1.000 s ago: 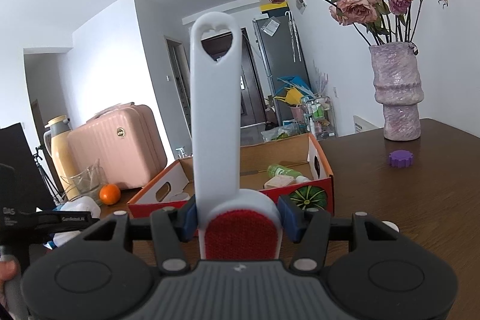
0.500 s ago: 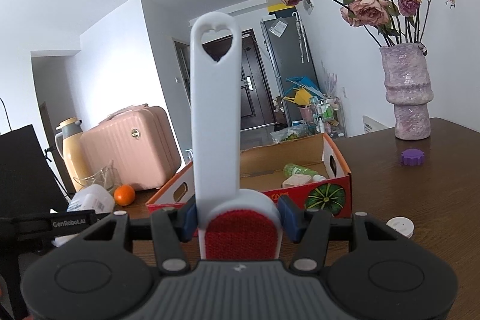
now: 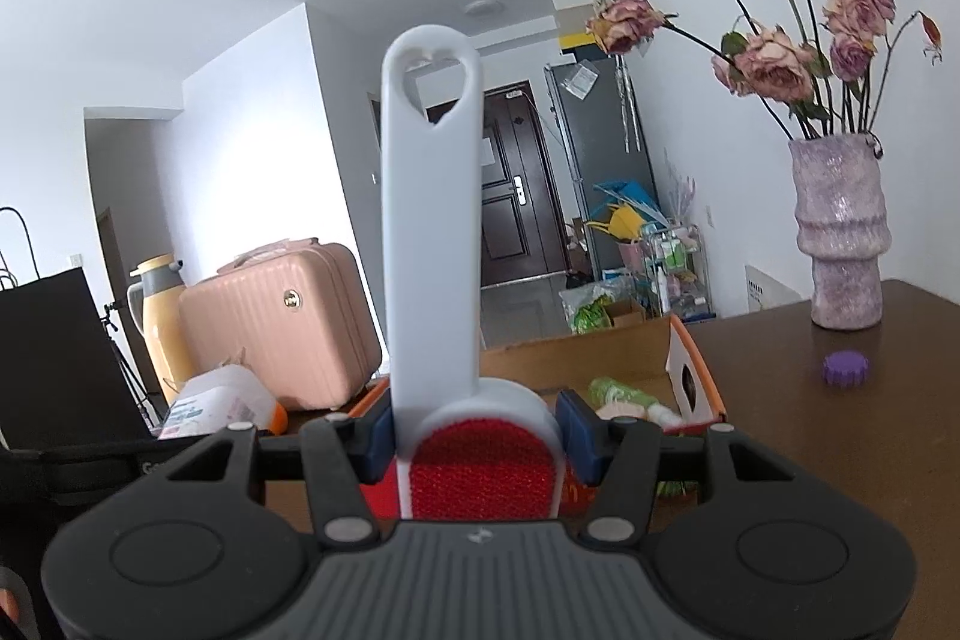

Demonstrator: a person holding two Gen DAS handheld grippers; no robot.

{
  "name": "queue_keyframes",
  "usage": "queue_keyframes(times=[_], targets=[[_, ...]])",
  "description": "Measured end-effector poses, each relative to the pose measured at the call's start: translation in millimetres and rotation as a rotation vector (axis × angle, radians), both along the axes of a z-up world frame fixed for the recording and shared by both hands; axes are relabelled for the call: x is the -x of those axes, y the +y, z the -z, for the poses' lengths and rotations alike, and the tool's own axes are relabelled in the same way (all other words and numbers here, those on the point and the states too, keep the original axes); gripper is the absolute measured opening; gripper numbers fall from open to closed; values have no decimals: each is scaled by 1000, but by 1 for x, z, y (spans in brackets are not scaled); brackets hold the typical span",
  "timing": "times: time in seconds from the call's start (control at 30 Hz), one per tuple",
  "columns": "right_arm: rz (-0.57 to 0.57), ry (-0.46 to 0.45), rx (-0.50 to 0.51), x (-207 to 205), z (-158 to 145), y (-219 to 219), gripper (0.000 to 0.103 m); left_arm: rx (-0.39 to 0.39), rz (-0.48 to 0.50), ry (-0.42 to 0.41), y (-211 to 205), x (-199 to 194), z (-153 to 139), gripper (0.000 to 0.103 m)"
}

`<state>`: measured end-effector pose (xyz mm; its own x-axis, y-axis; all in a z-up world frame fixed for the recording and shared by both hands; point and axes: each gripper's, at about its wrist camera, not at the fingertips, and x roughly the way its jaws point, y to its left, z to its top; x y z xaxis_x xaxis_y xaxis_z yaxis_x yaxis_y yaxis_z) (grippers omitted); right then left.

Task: Organize rigid objects
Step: 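Carry the cotton-bud box and lint brush over the box with both tools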

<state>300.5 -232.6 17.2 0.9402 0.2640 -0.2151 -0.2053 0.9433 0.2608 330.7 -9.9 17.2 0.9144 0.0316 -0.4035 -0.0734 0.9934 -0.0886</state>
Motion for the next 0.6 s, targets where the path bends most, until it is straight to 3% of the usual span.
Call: queue_keyframes(times=[0.6], targets=[[5,-32,-14,-58,-10,-9,54,25,-34,-30,-19,-55,-7,66]])
